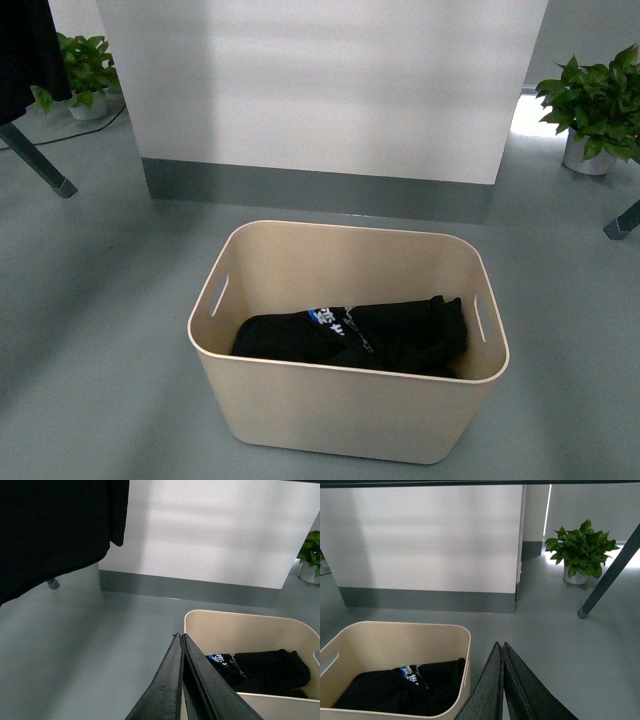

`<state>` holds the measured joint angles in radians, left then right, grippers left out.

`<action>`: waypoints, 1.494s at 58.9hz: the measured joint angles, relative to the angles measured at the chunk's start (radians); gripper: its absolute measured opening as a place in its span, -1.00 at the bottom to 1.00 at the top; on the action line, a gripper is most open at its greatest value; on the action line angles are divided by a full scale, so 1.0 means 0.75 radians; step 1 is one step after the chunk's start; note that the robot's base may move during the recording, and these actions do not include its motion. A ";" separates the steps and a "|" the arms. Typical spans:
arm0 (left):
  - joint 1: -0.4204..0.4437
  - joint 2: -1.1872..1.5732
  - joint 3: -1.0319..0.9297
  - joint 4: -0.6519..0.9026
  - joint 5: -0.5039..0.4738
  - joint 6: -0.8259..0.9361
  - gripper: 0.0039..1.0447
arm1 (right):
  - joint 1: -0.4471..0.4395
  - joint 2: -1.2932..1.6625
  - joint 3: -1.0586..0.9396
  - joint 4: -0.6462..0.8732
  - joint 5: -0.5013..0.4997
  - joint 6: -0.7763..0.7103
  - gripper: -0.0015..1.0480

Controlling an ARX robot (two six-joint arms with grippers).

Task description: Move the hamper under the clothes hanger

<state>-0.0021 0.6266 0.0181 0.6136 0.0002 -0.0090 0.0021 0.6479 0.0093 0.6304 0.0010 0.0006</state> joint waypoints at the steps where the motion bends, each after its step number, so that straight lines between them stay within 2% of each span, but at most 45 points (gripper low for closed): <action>1: 0.000 -0.009 -0.001 -0.008 0.000 0.000 -0.94 | 0.000 -0.018 -0.001 -0.016 0.000 0.000 -0.95; 42: 0.000 -0.430 -0.001 -0.407 0.000 0.001 -0.94 | 0.000 -0.450 -0.005 -0.422 -0.001 0.000 -0.95; 72: 0.000 -0.625 -0.001 -0.603 0.000 0.001 -0.94 | 0.000 -0.631 -0.005 -0.603 -0.001 0.000 -0.95; 77: 0.000 -0.768 -0.001 -0.787 0.001 0.003 -0.94 | 0.000 -0.763 -0.005 -0.782 -0.001 0.000 -0.95; 88: 0.000 -0.827 -0.001 -0.815 0.001 0.004 -0.94 | 0.000 -0.858 -0.005 -0.838 -0.002 0.000 -0.95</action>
<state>-0.0021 0.0063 0.0174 0.0021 0.0006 -0.0063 0.0021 0.0044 0.0059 0.0021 -0.0006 0.0006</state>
